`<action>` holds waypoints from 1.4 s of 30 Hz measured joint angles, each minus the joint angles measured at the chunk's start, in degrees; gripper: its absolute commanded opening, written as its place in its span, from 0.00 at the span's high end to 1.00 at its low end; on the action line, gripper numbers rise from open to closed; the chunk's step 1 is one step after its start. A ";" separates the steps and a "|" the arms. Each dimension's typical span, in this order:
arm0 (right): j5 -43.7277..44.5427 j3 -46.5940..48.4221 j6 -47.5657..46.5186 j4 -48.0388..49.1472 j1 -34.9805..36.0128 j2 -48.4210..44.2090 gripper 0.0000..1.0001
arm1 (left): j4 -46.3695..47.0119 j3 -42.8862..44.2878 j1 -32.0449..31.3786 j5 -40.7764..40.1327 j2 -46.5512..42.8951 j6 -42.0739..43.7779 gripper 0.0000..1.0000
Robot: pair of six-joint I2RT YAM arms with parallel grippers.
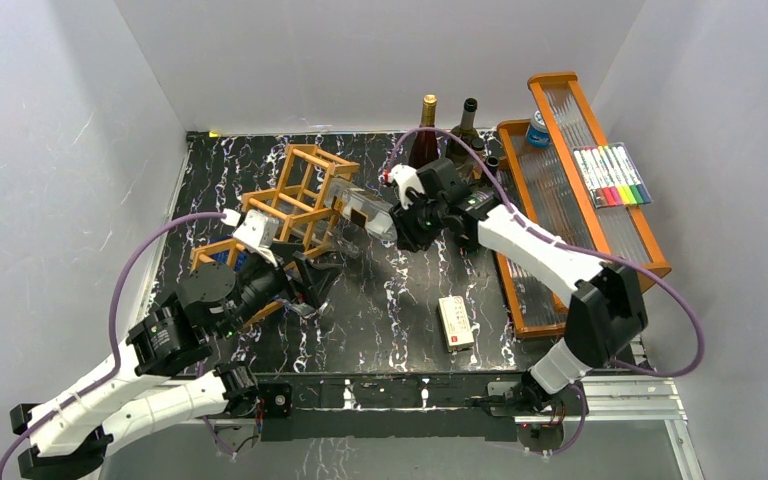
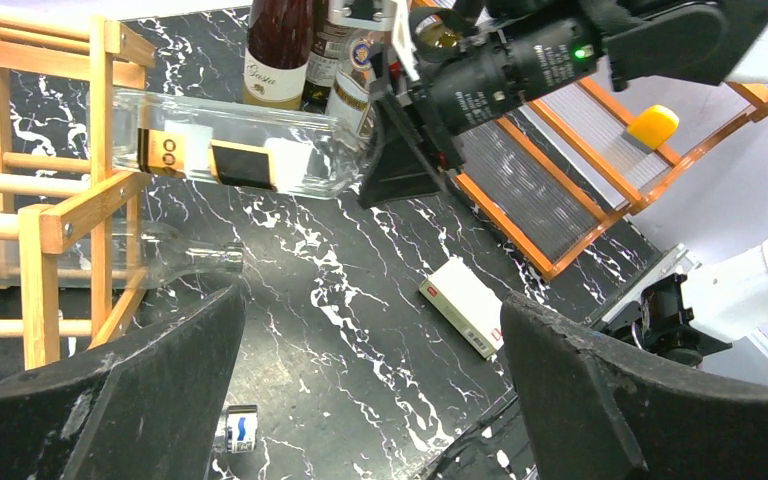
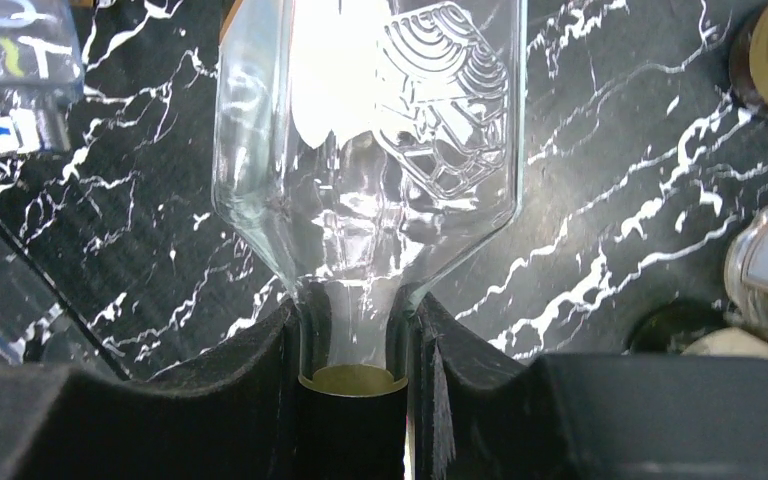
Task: Take the wine bottle off the wine rack
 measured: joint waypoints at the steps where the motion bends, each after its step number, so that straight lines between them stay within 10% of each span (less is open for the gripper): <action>1: 0.33 -1.07 0.31 -0.68 0.00 -1.64 1.00 | 0.02 0.00 0.00 0.13 0.15 0.11 0.02; 17: 0.55 -5.33 3.10 -18.16 0.02 -15.87 1.00 | 3.74 -0.11 0.00 3.63 10.29 6.25 0.02; 42: -5.46 -7.52 7.43 -27.26 0.28 -20.37 1.00 | 20.85 -3.43 0.00 35.54 34.62 49.99 0.02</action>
